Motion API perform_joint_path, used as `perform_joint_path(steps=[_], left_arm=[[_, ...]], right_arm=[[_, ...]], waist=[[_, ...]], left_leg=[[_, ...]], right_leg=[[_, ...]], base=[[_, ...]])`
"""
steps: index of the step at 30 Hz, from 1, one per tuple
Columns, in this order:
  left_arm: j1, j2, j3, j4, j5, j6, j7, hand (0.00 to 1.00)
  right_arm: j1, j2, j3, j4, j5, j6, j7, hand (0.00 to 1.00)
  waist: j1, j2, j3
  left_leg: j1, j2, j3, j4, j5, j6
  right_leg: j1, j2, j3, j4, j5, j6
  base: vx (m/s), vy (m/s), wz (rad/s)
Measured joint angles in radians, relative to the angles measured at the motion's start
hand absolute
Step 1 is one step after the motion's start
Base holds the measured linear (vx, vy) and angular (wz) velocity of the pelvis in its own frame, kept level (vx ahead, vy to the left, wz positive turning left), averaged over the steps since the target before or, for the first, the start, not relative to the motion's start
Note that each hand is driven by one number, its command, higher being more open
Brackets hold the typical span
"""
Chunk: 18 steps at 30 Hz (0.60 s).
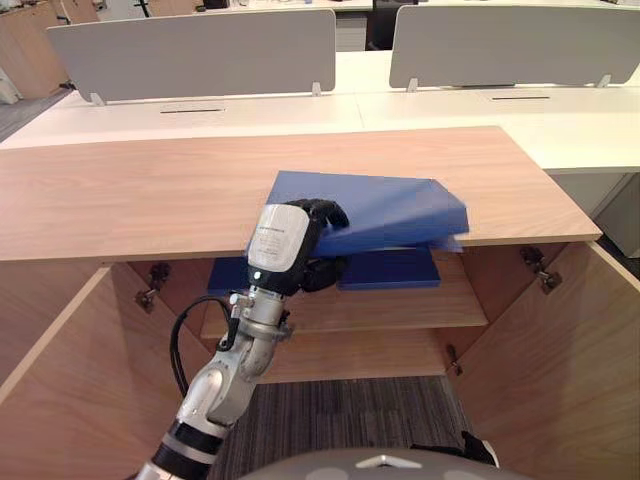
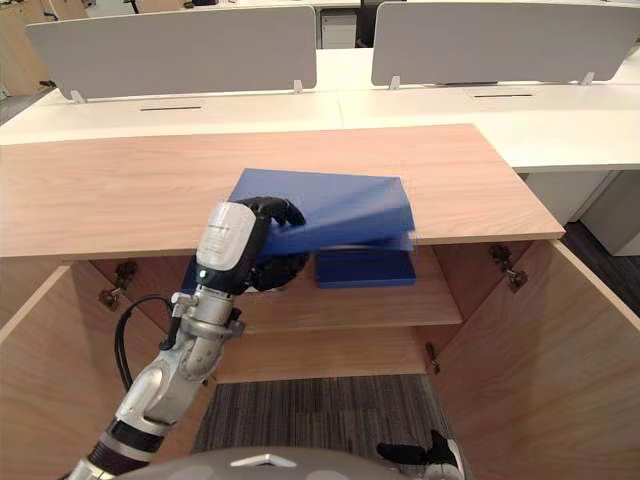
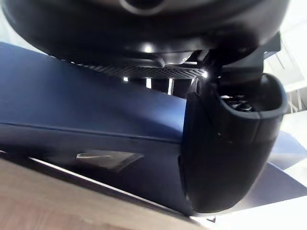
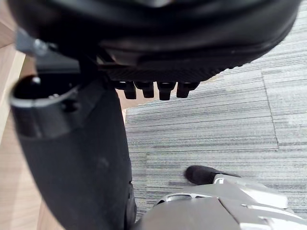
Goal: Walk over to the cabinet, pick up the folder, carry it to the office cabinet, place the folder inside the office cabinet, then close the office cabinet door
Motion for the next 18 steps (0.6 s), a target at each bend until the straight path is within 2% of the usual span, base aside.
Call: perform_joint_path(steps=[10,14,18], left_arm=[[0.072,-0.051,0.047,-0.110,-0.131,-0.019,0.010,0.00],[0.113,-0.127,0.069,-0.173,-0.249,-0.022,0.024,0.00],[0.134,-0.173,0.046,-0.244,-0.413,-0.025,0.017,0.00]], right_arm=[[0.009,0.001,0.008,-0.035,0.037,-0.001,-0.019,1.00],[0.047,0.023,0.010,-0.159,0.043,-0.009,-0.038,1.00],[0.084,0.070,0.012,-0.331,0.081,-0.024,-0.059,1.00]], waist=[[-0.001,0.010,0.000],[0.003,0.009,0.000],[0.002,0.008,0.003]], left_leg=[[-0.004,0.001,0.006,0.000,-0.006,-0.002],[-0.023,0.004,0.024,0.023,-0.022,0.000],[-0.040,0.006,0.029,0.046,-0.035,0.003]], right_leg=[[0.002,0.003,0.006,-0.024,0.010,0.003],[-0.007,0.005,0.027,-0.023,0.010,0.003],[-0.022,0.006,0.037,-0.017,0.009,0.003]], base=[[0.00,0.001,-0.02],[0.02,0.010,-0.12],[0.02,0.005,-0.09]])
